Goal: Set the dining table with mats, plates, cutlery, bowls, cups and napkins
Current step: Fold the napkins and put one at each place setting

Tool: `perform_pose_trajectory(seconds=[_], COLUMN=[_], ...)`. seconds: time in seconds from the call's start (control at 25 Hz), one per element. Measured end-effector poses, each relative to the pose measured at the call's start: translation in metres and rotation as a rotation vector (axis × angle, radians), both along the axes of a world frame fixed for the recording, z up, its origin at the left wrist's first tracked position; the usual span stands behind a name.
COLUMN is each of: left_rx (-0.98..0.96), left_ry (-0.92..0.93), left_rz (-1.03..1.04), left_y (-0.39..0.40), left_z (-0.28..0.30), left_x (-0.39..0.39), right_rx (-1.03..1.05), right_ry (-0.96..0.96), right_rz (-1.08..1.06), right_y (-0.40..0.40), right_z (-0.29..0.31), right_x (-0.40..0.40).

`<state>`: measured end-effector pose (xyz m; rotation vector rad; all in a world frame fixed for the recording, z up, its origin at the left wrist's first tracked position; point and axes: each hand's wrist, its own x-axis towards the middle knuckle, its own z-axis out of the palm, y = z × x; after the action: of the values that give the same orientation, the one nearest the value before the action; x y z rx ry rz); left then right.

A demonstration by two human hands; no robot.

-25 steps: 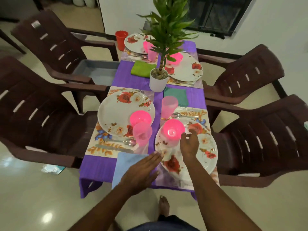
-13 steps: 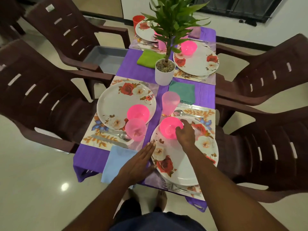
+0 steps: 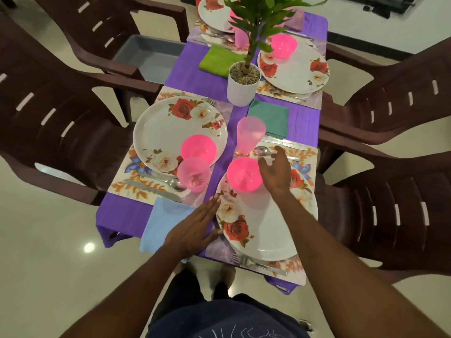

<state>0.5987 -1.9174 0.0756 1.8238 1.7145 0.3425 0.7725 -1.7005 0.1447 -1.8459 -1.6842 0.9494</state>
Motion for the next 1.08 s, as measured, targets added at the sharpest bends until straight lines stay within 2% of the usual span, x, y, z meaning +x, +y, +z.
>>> perform_pose_trajectory(seconds=[0.08,0.12,0.2,0.32,0.68,0.8,1.08], left_rx=[0.004,0.007,0.012,0.005,-0.024,-0.018,-0.041], left_ry=[0.005,0.007,0.011,0.016,0.021,0.013,0.005], left_rz=[-0.002,0.001,0.003,0.003,-0.004,-0.007,-0.001], left_y=[0.000,-0.001,0.000,0.000,0.000,0.000,0.000], left_z=[-0.002,-0.002,-0.002,-0.003,-0.002,-0.001,-0.001], left_x=[0.000,0.000,0.001,0.000,0.000,0.000,0.000], right_rx=[0.091,0.138,0.190,0.132,0.108,0.095,0.071], right_ry=[0.061,0.032,-0.105,-0.262,-0.401,-0.401,-0.263], right_rz=[0.067,0.127,0.249,0.368,0.423,0.431,0.418], right_y=[0.015,0.021,0.031,0.038,0.031,0.026,0.020], right_z=[0.013,0.019,0.025,0.020,0.029,0.028,0.040], right_x=[-0.003,-0.006,-0.013,-0.021,-0.025,-0.025,-0.019])
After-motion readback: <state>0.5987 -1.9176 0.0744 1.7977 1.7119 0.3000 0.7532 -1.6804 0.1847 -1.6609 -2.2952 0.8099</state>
